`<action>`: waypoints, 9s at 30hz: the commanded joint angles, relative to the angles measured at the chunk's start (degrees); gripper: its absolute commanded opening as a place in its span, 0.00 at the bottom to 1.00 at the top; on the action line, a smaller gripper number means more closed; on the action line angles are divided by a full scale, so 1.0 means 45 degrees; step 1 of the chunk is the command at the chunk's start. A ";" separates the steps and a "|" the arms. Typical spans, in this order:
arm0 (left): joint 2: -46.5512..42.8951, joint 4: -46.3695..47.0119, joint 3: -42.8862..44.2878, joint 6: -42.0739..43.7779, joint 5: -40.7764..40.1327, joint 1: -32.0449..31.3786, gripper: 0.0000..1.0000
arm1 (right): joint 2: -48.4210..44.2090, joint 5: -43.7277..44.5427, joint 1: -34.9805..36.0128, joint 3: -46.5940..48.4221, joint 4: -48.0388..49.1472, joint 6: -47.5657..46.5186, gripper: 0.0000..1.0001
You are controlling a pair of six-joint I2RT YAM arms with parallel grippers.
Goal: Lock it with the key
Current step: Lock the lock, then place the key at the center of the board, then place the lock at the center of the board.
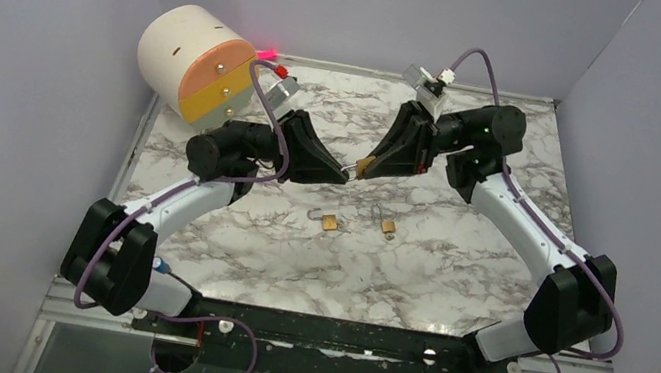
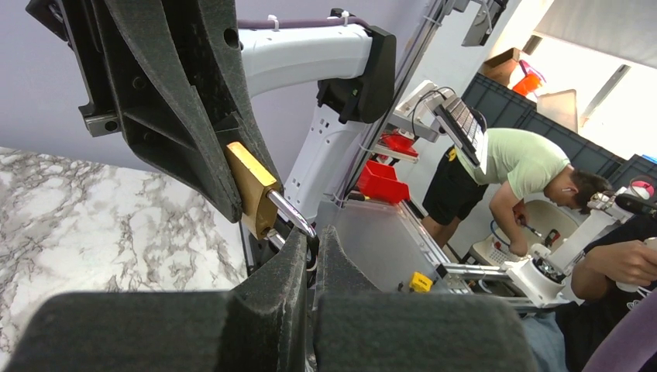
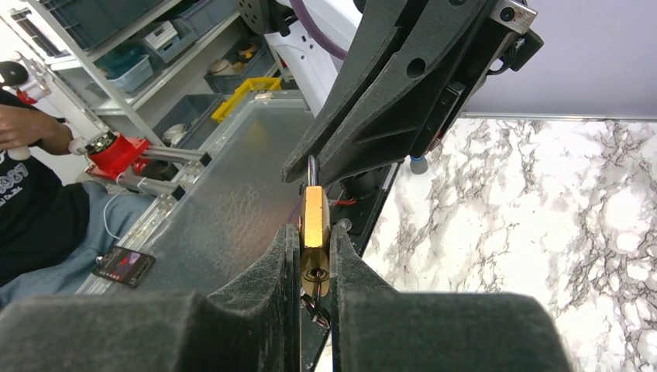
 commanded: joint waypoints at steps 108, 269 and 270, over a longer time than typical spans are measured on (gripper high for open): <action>-0.1801 -0.8230 -0.0341 0.9635 -0.2297 0.1746 0.57 | -0.1864 0.8045 0.0357 -0.0574 -0.8212 -0.4972 0.01; 0.5816 -1.5756 0.1063 1.1031 -1.2021 -0.0364 0.14 | 0.6470 1.4744 0.0248 0.0591 -1.1087 -0.6608 0.18; 0.5812 -1.5790 0.1080 1.1055 -1.2025 -0.0350 0.16 | 0.6484 1.4772 0.0268 0.0630 -1.1104 -0.6660 0.23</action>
